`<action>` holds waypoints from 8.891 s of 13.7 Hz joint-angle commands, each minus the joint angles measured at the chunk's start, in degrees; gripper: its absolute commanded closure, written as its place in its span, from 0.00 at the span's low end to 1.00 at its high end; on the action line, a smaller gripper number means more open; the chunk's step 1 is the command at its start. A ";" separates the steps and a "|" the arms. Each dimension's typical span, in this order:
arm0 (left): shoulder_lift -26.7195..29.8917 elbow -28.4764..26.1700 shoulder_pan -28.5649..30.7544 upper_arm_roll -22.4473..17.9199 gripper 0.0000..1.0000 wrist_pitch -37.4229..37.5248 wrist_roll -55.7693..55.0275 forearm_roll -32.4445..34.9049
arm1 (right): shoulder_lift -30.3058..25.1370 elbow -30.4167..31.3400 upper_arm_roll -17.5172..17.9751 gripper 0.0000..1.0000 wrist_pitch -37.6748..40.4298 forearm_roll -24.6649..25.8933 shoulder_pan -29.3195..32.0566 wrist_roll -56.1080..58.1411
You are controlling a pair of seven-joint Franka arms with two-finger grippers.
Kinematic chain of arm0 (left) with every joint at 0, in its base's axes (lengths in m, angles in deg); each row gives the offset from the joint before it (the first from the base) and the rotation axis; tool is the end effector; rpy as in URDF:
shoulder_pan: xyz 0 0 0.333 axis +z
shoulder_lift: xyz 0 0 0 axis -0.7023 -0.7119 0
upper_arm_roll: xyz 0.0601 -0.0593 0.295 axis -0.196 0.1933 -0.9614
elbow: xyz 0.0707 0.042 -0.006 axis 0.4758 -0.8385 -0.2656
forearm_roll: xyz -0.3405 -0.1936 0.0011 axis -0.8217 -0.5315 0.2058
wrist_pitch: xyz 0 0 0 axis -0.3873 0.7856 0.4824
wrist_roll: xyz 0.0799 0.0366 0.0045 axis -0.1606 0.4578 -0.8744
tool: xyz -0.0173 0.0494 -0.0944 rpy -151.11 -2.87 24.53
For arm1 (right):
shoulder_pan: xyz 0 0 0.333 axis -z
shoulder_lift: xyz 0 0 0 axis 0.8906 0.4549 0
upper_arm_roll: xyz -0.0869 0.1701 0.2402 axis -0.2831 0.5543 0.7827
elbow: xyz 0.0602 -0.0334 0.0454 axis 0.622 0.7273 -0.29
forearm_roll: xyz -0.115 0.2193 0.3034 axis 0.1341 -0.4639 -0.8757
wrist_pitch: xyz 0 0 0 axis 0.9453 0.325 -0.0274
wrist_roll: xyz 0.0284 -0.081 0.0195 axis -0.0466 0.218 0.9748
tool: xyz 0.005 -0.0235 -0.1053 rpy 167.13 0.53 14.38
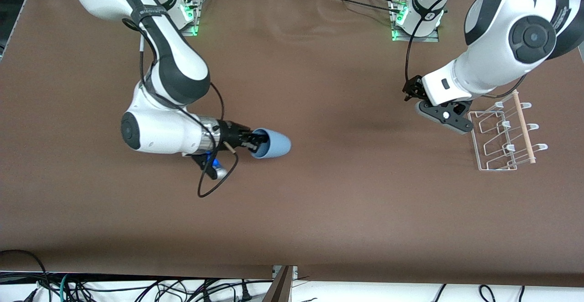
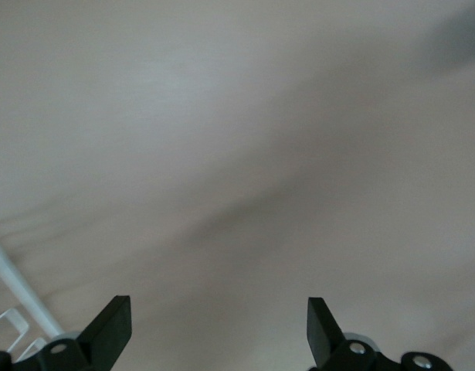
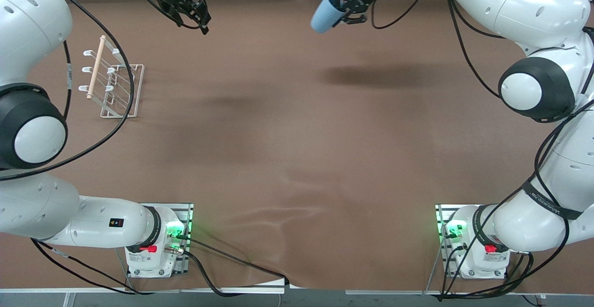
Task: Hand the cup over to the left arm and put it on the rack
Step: 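Carry the cup toward the left gripper while the left gripper approaches, then close the left gripper on the cup's open rim, then open the right gripper and withdraw it while the left gripper holds the cup, then carry the cup with the left gripper over the wire rack, then lower the cup onto the rack with the left gripper, then open the left gripper to release the cup on the rack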
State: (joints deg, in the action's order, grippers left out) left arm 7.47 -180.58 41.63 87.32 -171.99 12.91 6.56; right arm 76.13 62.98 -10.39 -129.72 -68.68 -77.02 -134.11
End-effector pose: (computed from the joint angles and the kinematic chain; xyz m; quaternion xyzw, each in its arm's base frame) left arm 0.5656 -0.1634 0.4742 0.9672 -0.2316 -0.0713 0.0760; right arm 0.6347 0.3682 0.3868 -0.8878 0.2803 0.2153 0.2948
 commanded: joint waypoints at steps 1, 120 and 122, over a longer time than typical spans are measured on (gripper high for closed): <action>-1.06 1.22 0.60 -0.17 0.00 -0.64 10.32 -6.20 | 0.50 -0.92 2.21 1.00 -5.92 -2.33 -4.09 -5.56; -19.53 -3.29 9.04 6.08 0.00 15.61 14.06 67.32 | -34.92 22.54 -15.81 0.01 21.73 37.83 9.42 41.00; -19.35 1.99 9.65 5.90 0.00 15.78 11.95 56.23 | -34.92 22.63 -15.81 0.01 21.73 37.83 9.33 41.00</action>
State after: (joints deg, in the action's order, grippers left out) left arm -12.06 -183.41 50.55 93.28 -156.37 26.49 70.82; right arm 41.07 86.28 -26.40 -108.75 -31.21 -67.61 -93.28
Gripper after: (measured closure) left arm 0.000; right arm 0.013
